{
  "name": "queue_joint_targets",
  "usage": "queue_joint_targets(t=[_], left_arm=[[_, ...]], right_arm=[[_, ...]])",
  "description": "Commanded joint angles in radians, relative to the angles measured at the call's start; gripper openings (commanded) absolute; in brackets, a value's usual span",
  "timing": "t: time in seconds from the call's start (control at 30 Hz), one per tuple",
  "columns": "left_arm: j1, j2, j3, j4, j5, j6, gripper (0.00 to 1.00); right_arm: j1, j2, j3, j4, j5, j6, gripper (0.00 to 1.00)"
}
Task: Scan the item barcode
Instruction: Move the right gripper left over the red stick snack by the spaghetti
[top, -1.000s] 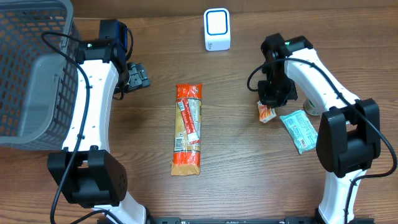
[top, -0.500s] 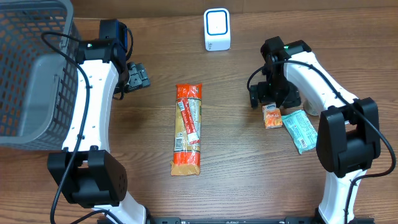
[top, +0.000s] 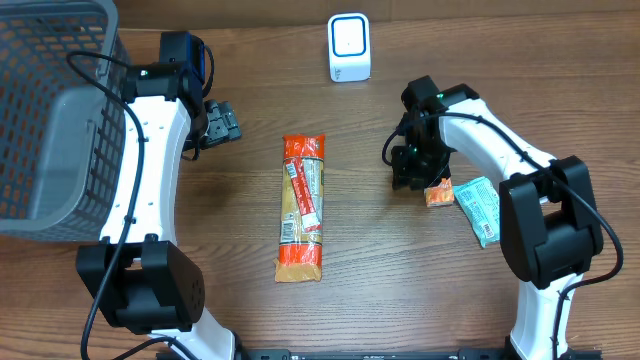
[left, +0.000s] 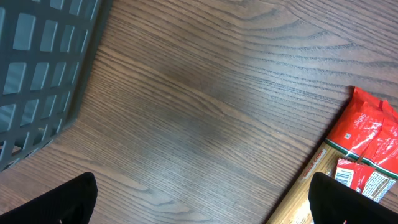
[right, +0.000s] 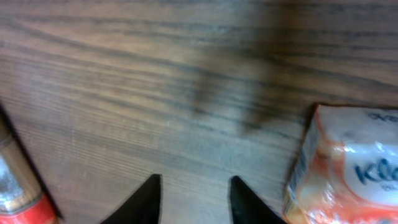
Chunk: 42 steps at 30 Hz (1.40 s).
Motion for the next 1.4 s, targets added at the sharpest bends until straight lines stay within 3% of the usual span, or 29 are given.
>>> queue_joint_targets(t=[0.0, 0.1, 0.4, 0.57, 0.83, 0.9, 0.93, 0.97, 1.0, 1.03, 1.13, 1.3, 1.37], left_arm=[[-0.001, -0.001, -0.003, 0.000, -0.010, 0.015, 1.00], [-0.001, -0.001, -0.003, 0.001, -0.009, 0.015, 1.00], [-0.001, -0.001, -0.003, 0.001, -0.009, 0.015, 1.00], [-0.001, -0.001, -0.003, 0.001, -0.009, 0.015, 1.00], [-0.001, -0.001, -0.003, 0.001, -0.009, 0.015, 1.00], [-0.001, -0.001, -0.003, 0.001, -0.009, 0.015, 1.00], [-0.001, -0.001, -0.003, 0.001, -0.009, 0.015, 1.00], [-0.001, -0.001, -0.003, 0.001, -0.009, 0.015, 1.00], [-0.001, -0.001, -0.003, 0.001, -0.009, 0.015, 1.00], [-0.001, -0.001, -0.003, 0.001, -0.009, 0.015, 1.00], [-0.001, -0.002, -0.003, 0.001, -0.010, 0.015, 1.00], [-0.001, -0.001, -0.003, 0.001, -0.010, 0.015, 1.00], [-0.001, -0.002, -0.003, 0.001, -0.009, 0.015, 1.00]], right_arm=[[0.009, -0.017, -0.041, 0.053, 0.035, 0.002, 0.25], [0.008, -0.017, -0.082, 0.119, 0.137, 0.053, 0.18], [-0.010, -0.017, -0.101, 0.082, 0.355, 0.132, 0.18], [-0.033, -0.018, -0.081, 0.062, 0.359, 0.129, 0.18], [-0.010, -0.067, 0.130, -0.106, 0.271, 0.098, 0.27], [0.011, -0.085, 0.185, -0.121, 0.183, 0.098, 0.31], [0.019, -0.089, 0.199, -0.114, 0.130, 0.098, 0.39], [0.027, -0.089, 0.208, -0.098, 0.066, 0.098, 0.54], [0.034, -0.089, 0.208, -0.073, -0.006, 0.098, 0.80], [0.041, -0.089, 0.205, -0.042, -0.087, 0.097, 0.98], [0.071, -0.087, 0.183, 0.030, -0.220, 0.098, 1.00], [0.159, -0.083, 0.143, 0.093, -0.201, 0.099, 1.00], [0.207, -0.081, 0.119, 0.122, -0.192, 0.100, 0.83]])
